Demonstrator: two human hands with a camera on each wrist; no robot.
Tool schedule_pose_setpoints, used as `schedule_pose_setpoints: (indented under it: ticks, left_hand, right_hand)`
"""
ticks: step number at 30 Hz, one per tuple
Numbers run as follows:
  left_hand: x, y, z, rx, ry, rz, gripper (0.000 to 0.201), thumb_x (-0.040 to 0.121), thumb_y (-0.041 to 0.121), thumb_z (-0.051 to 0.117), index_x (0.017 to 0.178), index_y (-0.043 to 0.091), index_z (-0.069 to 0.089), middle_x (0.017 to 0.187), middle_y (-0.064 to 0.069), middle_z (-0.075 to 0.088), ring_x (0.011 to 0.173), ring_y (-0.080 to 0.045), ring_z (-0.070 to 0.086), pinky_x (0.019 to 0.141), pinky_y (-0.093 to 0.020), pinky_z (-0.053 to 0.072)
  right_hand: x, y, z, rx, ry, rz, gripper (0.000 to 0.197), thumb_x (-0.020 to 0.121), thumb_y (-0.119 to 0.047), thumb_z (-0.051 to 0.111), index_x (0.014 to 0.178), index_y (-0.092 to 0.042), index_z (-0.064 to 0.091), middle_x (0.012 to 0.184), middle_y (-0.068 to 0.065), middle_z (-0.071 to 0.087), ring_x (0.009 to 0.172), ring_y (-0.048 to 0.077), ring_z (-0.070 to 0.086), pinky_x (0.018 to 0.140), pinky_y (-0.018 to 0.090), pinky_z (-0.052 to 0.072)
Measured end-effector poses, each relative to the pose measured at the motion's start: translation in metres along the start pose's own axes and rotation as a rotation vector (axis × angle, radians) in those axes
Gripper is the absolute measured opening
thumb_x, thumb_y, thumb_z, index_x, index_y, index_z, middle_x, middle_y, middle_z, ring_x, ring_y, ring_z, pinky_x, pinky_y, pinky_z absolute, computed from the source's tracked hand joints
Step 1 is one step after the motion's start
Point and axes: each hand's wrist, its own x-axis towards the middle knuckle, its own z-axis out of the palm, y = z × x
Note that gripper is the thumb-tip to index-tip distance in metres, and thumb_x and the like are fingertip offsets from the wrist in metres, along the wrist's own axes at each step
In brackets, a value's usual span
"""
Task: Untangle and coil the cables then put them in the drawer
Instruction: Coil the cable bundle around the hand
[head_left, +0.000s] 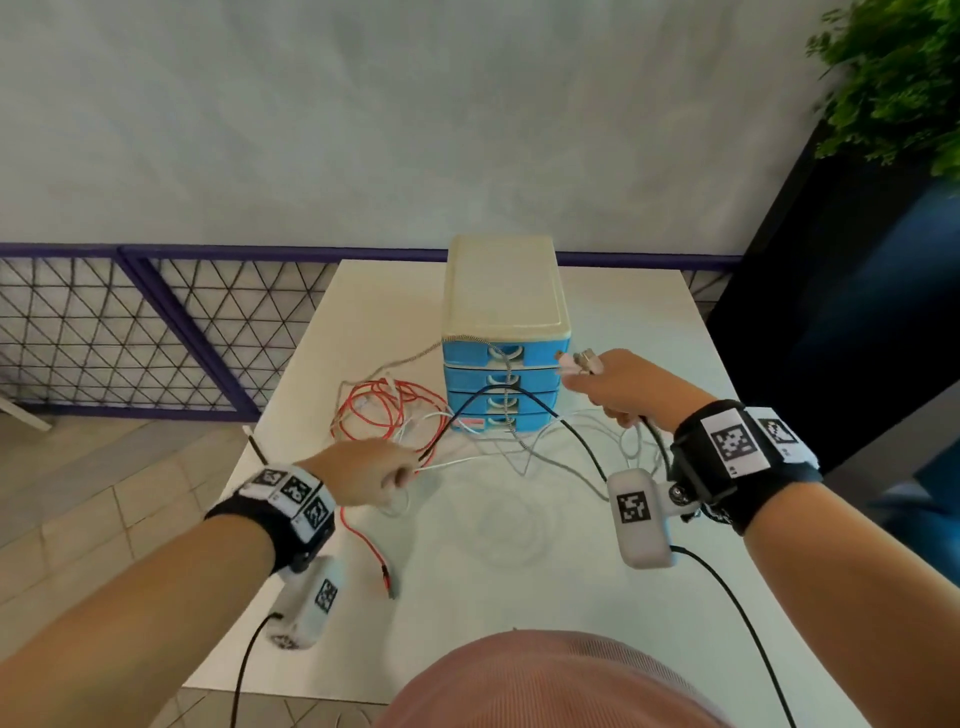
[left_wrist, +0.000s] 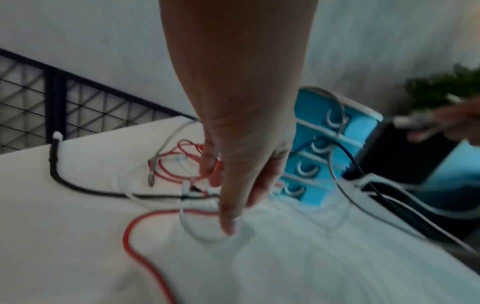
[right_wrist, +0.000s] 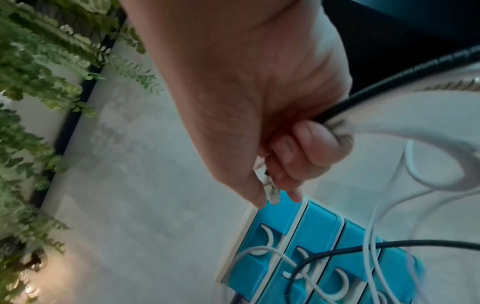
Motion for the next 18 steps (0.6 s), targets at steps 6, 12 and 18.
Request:
schedule_pose_setpoints:
  ticks: [6, 12, 18]
  left_hand:
    - [-0.012, 0.012, 0.058, -0.032, -0.322, 0.028, 0.01, 0.081, 0.016, 0.055, 0.089, 0.021, 0.058, 0.092, 0.004, 0.061, 0.085, -0.018, 0.058, 0.073, -0.029, 0.046]
    - [-0.011, 0.014, 0.049, -0.029, -0.238, 0.04, 0.022, 0.076, 0.034, 0.042, 0.084, 0.018, 0.055, 0.092, 0.002, 0.064, 0.083, -0.014, 0.06, 0.076, -0.032, 0.047]
    - [0.008, 0.054, -0.03, -0.809, 0.375, -0.059, 0.009, 0.08, 0.011, 0.073, 0.082, 0.011, 0.064, 0.094, -0.005, 0.069, 0.07, -0.016, 0.068, 0.063, -0.029, 0.055]
  right_hand:
    - [-0.002, -0.005, -0.002, 0.508, -0.074, -0.02, 0.014, 0.098, -0.024, 0.046, 0.096, -0.011, 0.05, 0.06, -0.003, 0.034, 0.045, 0.007, 0.028, 0.043, 0.02, 0.023]
    - [-0.002, -0.012, 0.004, 0.628, -0.188, -0.135, 0.013, 0.102, -0.024, 0.042, 0.094, -0.013, 0.042, 0.062, -0.004, 0.031, 0.049, 0.007, 0.026, 0.045, 0.019, 0.024]
    - [-0.008, -0.023, 0.025, 0.719, -0.152, -0.251, 0.016, 0.103, -0.019, 0.04, 0.093, -0.014, 0.051, 0.079, 0.003, 0.063, 0.068, 0.013, 0.061, 0.061, 0.022, 0.051]
